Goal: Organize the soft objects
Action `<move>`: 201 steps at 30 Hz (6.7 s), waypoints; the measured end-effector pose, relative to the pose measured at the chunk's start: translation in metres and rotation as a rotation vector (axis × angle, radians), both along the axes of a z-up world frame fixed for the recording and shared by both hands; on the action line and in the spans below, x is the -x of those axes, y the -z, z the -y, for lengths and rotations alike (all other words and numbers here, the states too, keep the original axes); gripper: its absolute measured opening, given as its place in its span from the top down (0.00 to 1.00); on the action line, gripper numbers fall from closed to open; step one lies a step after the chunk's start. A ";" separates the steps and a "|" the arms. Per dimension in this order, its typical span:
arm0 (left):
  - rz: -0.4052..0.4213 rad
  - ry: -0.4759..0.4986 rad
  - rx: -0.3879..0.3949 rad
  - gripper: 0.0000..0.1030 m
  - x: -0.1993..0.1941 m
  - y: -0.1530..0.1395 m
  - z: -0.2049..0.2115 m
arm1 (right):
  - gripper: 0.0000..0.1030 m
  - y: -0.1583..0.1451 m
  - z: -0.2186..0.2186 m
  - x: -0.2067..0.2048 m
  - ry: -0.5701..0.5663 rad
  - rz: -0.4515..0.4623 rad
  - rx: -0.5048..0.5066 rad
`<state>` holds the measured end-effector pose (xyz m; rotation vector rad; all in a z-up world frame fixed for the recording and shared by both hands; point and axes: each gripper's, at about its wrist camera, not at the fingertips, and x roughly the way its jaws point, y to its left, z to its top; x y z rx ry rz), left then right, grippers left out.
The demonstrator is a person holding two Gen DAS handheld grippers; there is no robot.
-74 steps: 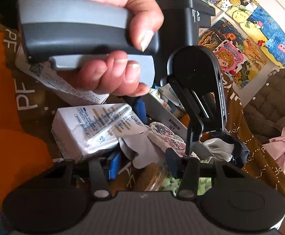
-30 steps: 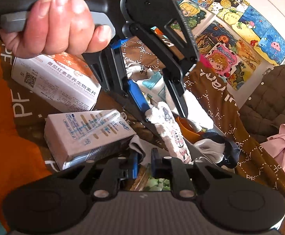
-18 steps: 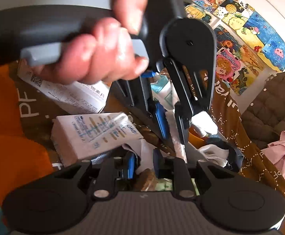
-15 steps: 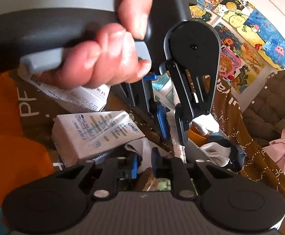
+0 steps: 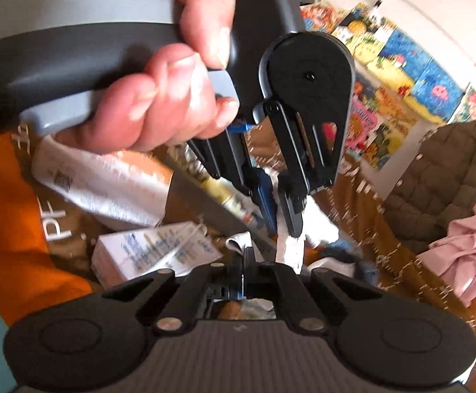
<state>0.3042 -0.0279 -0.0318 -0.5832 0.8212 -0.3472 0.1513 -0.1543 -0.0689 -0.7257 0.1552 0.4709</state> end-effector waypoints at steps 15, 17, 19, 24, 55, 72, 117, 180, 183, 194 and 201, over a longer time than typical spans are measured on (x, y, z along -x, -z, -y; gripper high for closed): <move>0.176 -0.034 -0.064 0.88 0.057 -0.089 0.002 | 1.00 -0.058 0.037 0.028 0.104 0.176 -0.103; 0.193 -0.025 -0.083 0.88 0.057 -0.095 0.003 | 1.00 -0.061 0.041 0.026 0.121 0.185 -0.113; 0.214 -0.015 -0.106 0.88 0.054 -0.099 0.005 | 1.00 -0.062 0.043 0.023 0.135 0.189 -0.124; 0.255 0.030 -0.148 0.87 0.032 -0.100 0.006 | 1.00 -0.066 0.040 0.003 0.143 0.200 -0.110; 0.600 0.317 -0.806 0.86 -0.047 -0.034 0.061 | 1.00 -0.090 0.092 -0.221 0.435 -0.386 -0.547; 0.660 0.358 -0.903 0.73 -0.056 -0.007 0.086 | 0.88 -0.074 0.133 -0.224 0.447 -0.494 -0.685; 0.680 -0.021 -0.504 0.05 0.118 -0.120 0.015 | 0.09 -0.175 0.110 0.004 0.303 -0.195 -0.670; 0.471 -0.264 -0.544 0.01 0.270 -0.047 -0.031 | 0.00 -0.082 0.094 0.114 0.449 -0.299 -0.762; 0.472 -0.258 -0.535 0.01 0.270 -0.044 -0.030 | 0.00 -0.078 0.093 0.112 0.462 -0.309 -0.755; 0.431 -0.217 -0.563 0.01 0.266 -0.021 -0.024 | 0.00 -0.062 0.095 0.096 0.506 -0.347 -0.726; 0.393 -0.216 -0.547 0.01 0.265 -0.012 -0.028 | 0.00 -0.060 0.088 0.098 0.496 -0.320 -0.669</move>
